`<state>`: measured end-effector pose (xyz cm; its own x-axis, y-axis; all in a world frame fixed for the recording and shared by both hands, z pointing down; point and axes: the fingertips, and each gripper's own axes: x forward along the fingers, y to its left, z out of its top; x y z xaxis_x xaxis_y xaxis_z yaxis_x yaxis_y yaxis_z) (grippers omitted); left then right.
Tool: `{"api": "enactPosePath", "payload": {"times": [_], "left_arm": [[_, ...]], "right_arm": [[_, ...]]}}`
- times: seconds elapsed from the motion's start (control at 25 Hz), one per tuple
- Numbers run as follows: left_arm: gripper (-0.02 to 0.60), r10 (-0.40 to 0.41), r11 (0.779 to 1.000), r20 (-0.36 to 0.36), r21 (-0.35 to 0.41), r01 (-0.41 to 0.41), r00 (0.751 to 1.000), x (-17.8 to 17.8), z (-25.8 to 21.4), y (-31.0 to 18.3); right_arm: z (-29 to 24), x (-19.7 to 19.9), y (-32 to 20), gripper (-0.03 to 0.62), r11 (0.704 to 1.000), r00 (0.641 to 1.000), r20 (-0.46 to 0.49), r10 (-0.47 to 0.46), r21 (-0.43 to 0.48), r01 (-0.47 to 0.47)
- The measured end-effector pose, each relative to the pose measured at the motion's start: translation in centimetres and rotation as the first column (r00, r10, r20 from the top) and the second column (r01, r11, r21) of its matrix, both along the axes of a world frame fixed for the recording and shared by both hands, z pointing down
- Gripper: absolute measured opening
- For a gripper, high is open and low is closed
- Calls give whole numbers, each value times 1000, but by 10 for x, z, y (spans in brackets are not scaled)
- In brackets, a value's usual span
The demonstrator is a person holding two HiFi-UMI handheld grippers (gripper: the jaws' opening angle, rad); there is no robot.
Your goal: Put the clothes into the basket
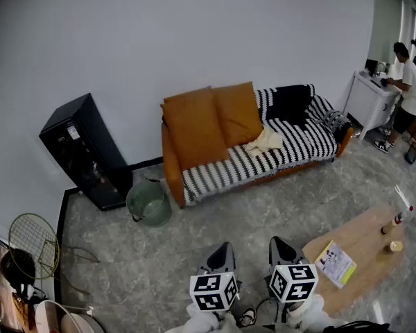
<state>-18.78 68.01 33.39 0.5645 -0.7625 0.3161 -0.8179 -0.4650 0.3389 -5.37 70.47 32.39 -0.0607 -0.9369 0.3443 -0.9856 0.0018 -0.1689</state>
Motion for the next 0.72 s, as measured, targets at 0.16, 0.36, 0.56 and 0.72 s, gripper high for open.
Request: {"api": "enactPosePath", "payload": {"times": [0.16,0.36,0.56,0.72], "left_arm": [[2,5,1000,2,-4,-5,1000,-4,0,0],[2,12,1000,-3,-2,-12,1000,-10,2,-9],[3,22,1000,-10,2,-22,1000,-22,3,-21],[2,25,1000,-16,6,-25,1000,-34,8,-34]], "right_arm": [[-3,-4,0,23,1000,1000,-10,0,-1,0],[-2,-9,-7,23,1000,1000,-24,10,-1,-10],[-5,-18,-19,25,1000,1000,11,26,15,-26],[-1,-26,-26,25,999,999,1,45,16,-45]]}}
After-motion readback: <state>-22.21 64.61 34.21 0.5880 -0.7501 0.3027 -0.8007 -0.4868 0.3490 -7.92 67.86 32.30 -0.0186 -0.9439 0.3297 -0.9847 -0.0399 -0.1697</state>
